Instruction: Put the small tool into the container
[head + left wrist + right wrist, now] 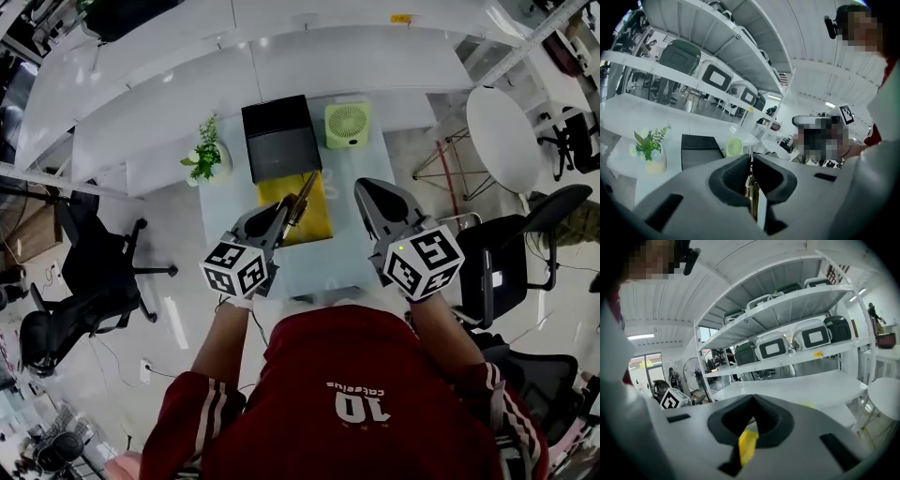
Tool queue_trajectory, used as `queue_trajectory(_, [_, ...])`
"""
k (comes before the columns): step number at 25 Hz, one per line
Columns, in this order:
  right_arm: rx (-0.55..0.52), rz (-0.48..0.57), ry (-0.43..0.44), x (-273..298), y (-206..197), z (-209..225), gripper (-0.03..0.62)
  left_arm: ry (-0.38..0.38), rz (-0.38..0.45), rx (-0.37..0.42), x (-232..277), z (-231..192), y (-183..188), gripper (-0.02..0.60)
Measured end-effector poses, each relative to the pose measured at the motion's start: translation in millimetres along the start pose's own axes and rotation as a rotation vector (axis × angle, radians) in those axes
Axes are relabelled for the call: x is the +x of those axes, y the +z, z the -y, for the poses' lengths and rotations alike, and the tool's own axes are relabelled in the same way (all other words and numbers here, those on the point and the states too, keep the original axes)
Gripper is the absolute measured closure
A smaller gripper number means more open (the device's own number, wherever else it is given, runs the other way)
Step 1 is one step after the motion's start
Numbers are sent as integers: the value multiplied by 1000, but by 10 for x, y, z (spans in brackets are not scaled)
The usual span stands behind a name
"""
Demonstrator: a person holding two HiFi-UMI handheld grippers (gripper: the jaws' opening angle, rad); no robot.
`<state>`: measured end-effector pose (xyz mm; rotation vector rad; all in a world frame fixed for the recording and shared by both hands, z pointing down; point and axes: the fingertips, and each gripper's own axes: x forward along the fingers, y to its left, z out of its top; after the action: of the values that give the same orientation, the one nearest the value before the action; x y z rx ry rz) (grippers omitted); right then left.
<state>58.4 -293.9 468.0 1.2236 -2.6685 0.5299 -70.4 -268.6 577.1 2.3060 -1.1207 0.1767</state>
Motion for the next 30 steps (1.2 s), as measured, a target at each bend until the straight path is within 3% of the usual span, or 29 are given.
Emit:
queue_trajectory(17, [59,-156,18,552,-1016,314,589,52,-97,-99,502,-429,-583,557])
queue_trajectory(30, [79,-219,2,721,-1569,480,589,105,-249,-169,815,-731,-1175,555])
